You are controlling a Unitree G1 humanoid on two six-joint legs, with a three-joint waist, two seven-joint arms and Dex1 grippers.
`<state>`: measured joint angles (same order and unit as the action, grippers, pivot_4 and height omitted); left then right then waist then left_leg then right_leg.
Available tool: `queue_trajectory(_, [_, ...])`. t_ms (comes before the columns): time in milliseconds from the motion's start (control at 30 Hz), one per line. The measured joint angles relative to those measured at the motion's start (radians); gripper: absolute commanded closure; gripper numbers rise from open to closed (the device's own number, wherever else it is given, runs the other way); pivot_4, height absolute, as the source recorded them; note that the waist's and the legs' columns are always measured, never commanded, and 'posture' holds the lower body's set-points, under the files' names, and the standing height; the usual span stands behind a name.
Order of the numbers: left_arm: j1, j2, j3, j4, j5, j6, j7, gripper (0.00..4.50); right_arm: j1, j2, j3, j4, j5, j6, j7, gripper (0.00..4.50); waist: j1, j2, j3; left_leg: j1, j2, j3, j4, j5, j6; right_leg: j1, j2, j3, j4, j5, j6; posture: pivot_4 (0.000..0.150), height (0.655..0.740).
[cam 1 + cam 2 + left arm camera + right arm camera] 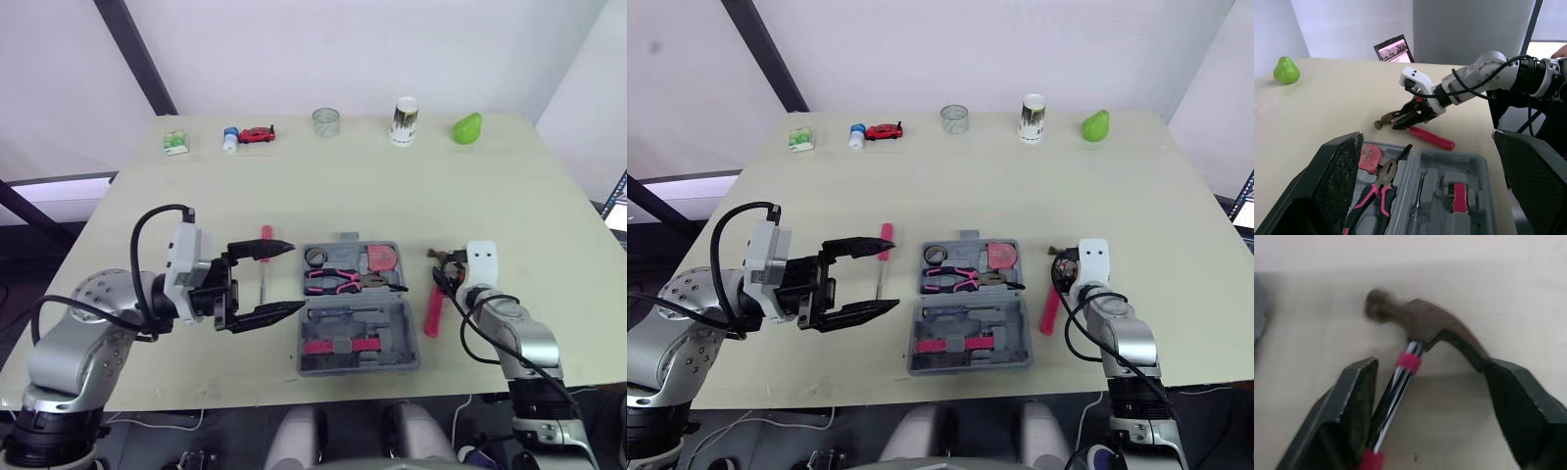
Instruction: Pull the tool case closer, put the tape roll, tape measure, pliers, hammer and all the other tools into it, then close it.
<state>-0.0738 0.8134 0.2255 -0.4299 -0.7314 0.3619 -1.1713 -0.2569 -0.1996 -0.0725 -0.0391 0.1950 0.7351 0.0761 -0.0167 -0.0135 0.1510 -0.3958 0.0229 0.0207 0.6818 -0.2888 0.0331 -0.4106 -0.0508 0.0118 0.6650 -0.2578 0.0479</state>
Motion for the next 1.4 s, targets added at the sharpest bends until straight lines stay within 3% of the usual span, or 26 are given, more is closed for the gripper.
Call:
queue_trajectory(667, [0.016, -0.017, 0.001, 0.01, 0.003, -0.026, -0.003, 0.0, 0.036, 0.02, 0.017, -0.157, -0.033, 0.166, -0.01, 0.78, 0.001, 0.0, 0.0, 0.0, 0.0, 0.0, 0.0, 0.0, 0.0, 0.0, 0.0, 0.0, 0.0, 0.0, 0.0, 0.15, 0.74])
queue_trajectory(1000, [0.016, -0.032, 0.0, 0.031, 0.023, -0.05, -0.003, 0.0, -0.029, 0.057, 0.014, -0.058, -0.042, 0.135, -0.022, 0.78, 0.0, 0.0, 0.0, 0.0, 0.0, 0.0, 0.0, 0.0, 0.0, 0.0, 0.0, 0.0, 0.0, 0.0, 0.0, 0.15, 0.74])
queue_trajectory(1100, [0.017, -0.035, 0.0, 0.031, 0.025, -0.053, -0.003, 0.0, -0.048, 0.059, 0.012, -0.02, -0.049, 0.11, -0.024, 1.59, 0.0, 0.0, 0.0, 0.0, 0.0, 0.0, 0.0, 0.0, 0.0, 0.0, 0.0, 0.0, 0.0, 0.0, 0.0, 0.15, 0.74])
queue_trajectory(1267, [0.017, -0.035, 0.0, 0.031, 0.029, -0.064, -0.002, 0.0, -0.056, 0.063, -0.007, 0.008, -0.051, 0.081, -0.03, 4.08, 0.0, 0.0, 0.0, 0.0, 0.0, 0.0, 0.0, 0.0, 0.0, 0.0, 0.0, 0.0, 0.0, 0.0, 0.0, 0.15, 0.74])
queue_trajectory(1300, [0.017, -0.035, 0.0, 0.031, 0.029, -0.064, -0.002, 0.0, -0.057, 0.062, -0.008, 0.012, -0.052, 0.074, -0.032, 4.4, -0.001, 0.0, 0.0, 0.0, 0.0, 0.0, 0.0, 0.0, 0.0, 0.0, 0.0, 0.0, 0.0, 0.0, 0.0, 0.15, 0.74])
queue_trajectory(1400, [0.018, -0.035, 0.0, 0.031, 0.029, -0.064, -0.002, 0.0, -0.058, 0.062, -0.011, 0.023, -0.053, 0.058, -0.031, 4.49, -0.001, 0.0, 0.0, 0.0, 0.0, 0.0, 0.0, 0.0, 0.0, 0.0, 0.0, 0.0, 0.0, 0.0, 0.0, 0.15, 0.74])
